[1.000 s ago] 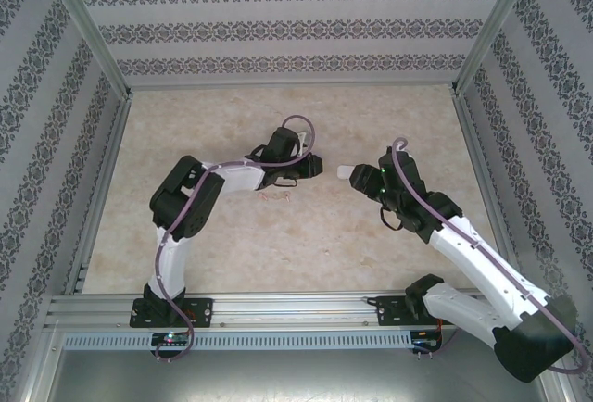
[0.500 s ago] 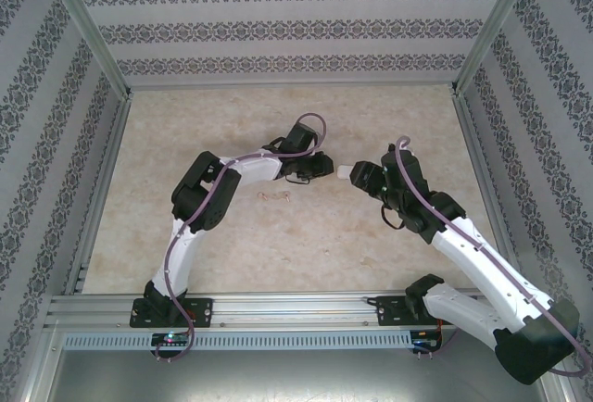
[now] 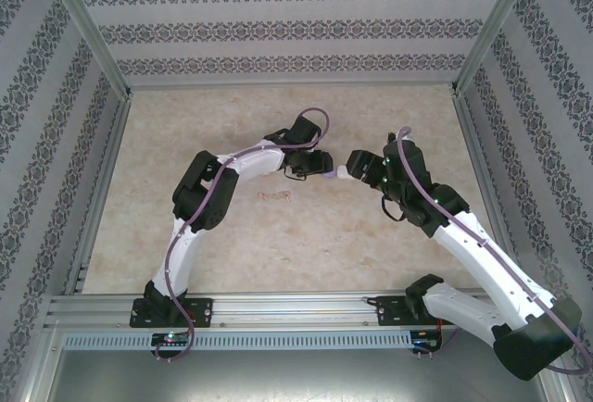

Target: Insert the wireless bluetooth earbuds into the charging case

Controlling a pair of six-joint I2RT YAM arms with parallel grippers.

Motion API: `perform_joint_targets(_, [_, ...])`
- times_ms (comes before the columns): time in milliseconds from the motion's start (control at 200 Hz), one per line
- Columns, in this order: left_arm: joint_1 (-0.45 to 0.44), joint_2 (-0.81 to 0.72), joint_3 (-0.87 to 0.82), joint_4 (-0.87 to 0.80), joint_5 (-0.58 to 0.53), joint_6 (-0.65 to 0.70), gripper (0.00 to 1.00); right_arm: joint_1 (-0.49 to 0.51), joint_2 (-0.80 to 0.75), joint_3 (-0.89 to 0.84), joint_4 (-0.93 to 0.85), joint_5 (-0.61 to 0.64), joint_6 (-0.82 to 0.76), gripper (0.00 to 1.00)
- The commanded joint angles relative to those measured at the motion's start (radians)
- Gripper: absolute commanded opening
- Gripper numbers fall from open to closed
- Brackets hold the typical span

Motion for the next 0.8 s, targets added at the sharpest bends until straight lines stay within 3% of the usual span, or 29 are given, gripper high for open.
perform_joint_targets(0, [-0.004, -0.059, 0.026, -0.116, -0.080, 0.070, 0.55, -0.010, 0.014, 0.044, -0.015, 0.004, -0.026, 0.78])
perform_joint_targets(145, [0.001, -0.165, -0.028, -0.093, -0.148, 0.110, 0.55, -0.010, 0.029, 0.062, -0.013, 0.005, -0.028, 0.78])
perform_joint_targets(350, [0.016, -0.429, -0.179, 0.018, -0.262, 0.189, 0.55, -0.010, 0.119, 0.101, -0.001, -0.038, -0.069, 0.78])
perform_joint_targets(635, [0.098, -0.772, -0.453, 0.135, -0.394, 0.251, 0.58, 0.084, 0.446, 0.289, 0.008, -0.077, -0.178, 0.78])
perform_joint_targets(794, [0.166, -0.925, -0.601, 0.194, -0.420, 0.242, 0.67, 0.148, 0.690, 0.498, -0.059, -0.090, -0.239, 0.78])
